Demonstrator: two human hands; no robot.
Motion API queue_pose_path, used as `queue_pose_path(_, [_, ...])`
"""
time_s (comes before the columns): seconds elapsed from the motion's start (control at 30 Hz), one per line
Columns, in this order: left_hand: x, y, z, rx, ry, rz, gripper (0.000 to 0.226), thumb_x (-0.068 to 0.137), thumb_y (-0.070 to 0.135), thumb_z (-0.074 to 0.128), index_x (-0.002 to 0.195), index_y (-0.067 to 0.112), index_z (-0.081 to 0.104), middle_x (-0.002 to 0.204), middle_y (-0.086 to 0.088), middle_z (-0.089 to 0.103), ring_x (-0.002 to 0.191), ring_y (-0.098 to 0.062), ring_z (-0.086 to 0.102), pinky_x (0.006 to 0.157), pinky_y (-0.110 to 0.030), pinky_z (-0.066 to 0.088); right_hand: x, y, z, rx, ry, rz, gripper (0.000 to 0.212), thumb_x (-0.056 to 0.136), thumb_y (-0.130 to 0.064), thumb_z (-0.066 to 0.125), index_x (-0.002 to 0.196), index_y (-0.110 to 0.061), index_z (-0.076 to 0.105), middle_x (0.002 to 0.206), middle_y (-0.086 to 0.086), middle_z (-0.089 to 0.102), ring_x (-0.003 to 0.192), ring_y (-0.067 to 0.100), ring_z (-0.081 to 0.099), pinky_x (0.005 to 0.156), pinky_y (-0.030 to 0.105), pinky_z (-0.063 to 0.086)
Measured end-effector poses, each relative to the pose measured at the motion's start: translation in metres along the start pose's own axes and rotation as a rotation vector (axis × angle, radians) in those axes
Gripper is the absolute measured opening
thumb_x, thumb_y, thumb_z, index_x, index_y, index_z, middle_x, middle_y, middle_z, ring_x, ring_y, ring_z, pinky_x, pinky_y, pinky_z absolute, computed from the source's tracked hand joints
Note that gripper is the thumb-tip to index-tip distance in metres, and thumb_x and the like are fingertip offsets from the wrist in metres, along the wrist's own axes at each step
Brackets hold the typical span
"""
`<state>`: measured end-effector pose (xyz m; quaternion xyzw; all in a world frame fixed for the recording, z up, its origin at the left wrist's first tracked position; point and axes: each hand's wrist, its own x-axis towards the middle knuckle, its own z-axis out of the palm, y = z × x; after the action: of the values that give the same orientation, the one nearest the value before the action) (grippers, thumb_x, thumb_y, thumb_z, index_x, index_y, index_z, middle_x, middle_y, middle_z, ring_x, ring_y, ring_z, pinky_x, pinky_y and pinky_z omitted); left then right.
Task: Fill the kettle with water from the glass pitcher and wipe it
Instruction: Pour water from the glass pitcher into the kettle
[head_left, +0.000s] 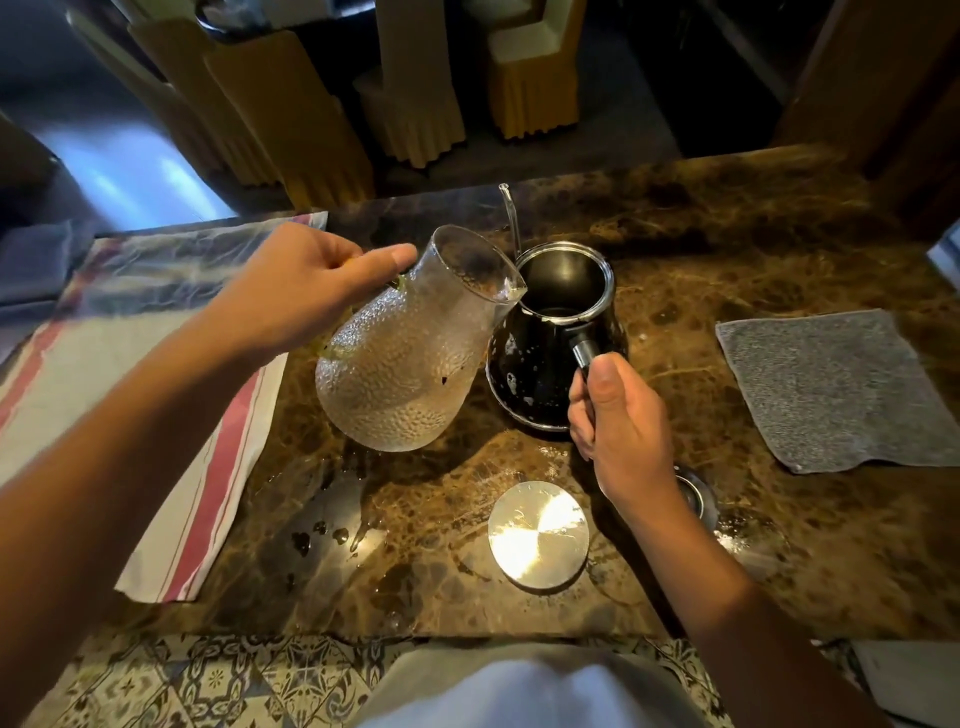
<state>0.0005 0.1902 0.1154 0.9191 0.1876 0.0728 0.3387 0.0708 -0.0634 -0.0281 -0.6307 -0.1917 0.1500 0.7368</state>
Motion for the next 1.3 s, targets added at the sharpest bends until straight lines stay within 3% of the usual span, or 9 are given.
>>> queue_pose_path(0.1, [-0.001,0.008,-0.003,0.138,0.019,0.083,0.067,0.094,0.056,0.059,0.069,-0.006,0.059,0.056,-0.016,0.047,0.049,-0.023,0.044,0.050,-0.027,0.035,0.000,0.001,0.000,-0.008,0.009,-0.002,0.077,0.091,-0.078,0.046,0.085,-0.002,0.050,0.058,0.025,0.033,0.046,0.026,0.031,0.043,0.042,0.021])
queue_pose_path(0.23, [0.003,0.018,-0.007,0.226,-0.004,0.096,0.064,0.091,0.058,0.057,0.069,-0.002,0.061,0.057,-0.015,0.046,0.050,-0.024,0.044,0.053,-0.029,0.035,0.001,0.002,0.000,-0.025,0.014,-0.004,0.069,0.092,-0.077,0.046,0.084,-0.009,0.051,0.058,0.024,0.034,0.047,0.028,0.031,0.043,0.043,0.022])
queue_pose_path(0.37, [0.008,0.027,-0.012,0.326,-0.097,0.046,0.067,0.084,0.065,0.051,0.069,0.002,0.064,0.052,-0.008,0.043,0.046,-0.019,0.041,0.048,-0.028,0.033,0.000,0.002,0.001,-0.032,0.021,-0.007,0.066,0.092,-0.077,0.045,0.082,-0.013,0.052,0.057,0.022,0.035,0.046,0.025,0.032,0.042,0.041,0.023])
queue_pose_path(0.53, [0.015,0.032,-0.018,0.340,-0.205,-0.034,0.071,0.080,0.069,0.046,0.075,0.003,0.070,0.055,-0.011,0.054,0.047,-0.020,0.049,0.047,-0.027,0.039,-0.001,0.003,0.002,-0.026,0.035,-0.020,0.069,0.093,-0.076,0.046,0.082,-0.008,0.051,0.055,0.008,0.039,0.045,0.018,0.034,0.042,0.038,0.024])
queue_pose_path(0.67, [0.021,0.039,-0.023,0.403,-0.243,-0.030,0.072,0.087,0.066,0.048,0.082,-0.001,0.073,0.057,-0.012,0.055,0.046,-0.019,0.046,0.039,-0.019,0.036,0.000,0.003,0.003,-0.045,0.042,-0.025,0.071,0.092,-0.078,0.045,0.081,-0.007,0.051,0.053,0.004,0.040,0.045,0.020,0.035,0.042,0.040,0.025])
queue_pose_path(0.87, [0.028,0.052,-0.028,0.484,-0.295,-0.030,0.078,0.079,0.073,0.044,0.087,0.001,0.074,0.062,-0.014,0.061,0.054,-0.025,0.055,0.055,-0.038,0.046,0.000,0.002,0.002,-0.052,0.035,-0.024,0.068,0.093,-0.077,0.044,0.081,-0.010,0.052,0.054,0.001,0.041,0.046,0.017,0.036,0.042,0.033,0.028])
queue_pose_path(0.97, [0.029,0.059,-0.029,0.522,-0.326,-0.019,0.077,0.074,0.074,0.041,0.078,0.002,0.070,0.059,-0.012,0.059,0.053,-0.025,0.054,0.056,-0.039,0.045,0.000,0.002,0.002,-0.045,0.028,-0.024,0.069,0.093,-0.076,0.045,0.081,-0.008,0.051,0.054,0.004,0.040,0.045,0.018,0.035,0.042,0.033,0.027])
queue_pose_path(1.1, [0.034,0.066,-0.030,0.613,-0.317,0.002,0.064,0.093,0.063,0.047,0.066,0.007,0.063,0.054,-0.008,0.052,0.049,-0.022,0.047,0.050,-0.031,0.037,0.000,0.004,0.001,-0.043,0.022,-0.026,0.070,0.093,-0.077,0.046,0.082,-0.008,0.051,0.053,0.006,0.039,0.044,0.016,0.035,0.042,0.034,0.026])
queue_pose_path(1.3, [0.042,0.074,-0.033,0.693,-0.351,0.034,0.065,0.093,0.066,0.046,0.080,0.008,0.071,0.059,-0.008,0.058,0.051,-0.022,0.051,0.050,-0.030,0.038,0.000,0.005,0.000,-0.043,0.018,-0.039,0.073,0.092,-0.077,0.046,0.083,-0.004,0.051,0.054,0.018,0.037,0.045,0.017,0.035,0.042,0.039,0.026])
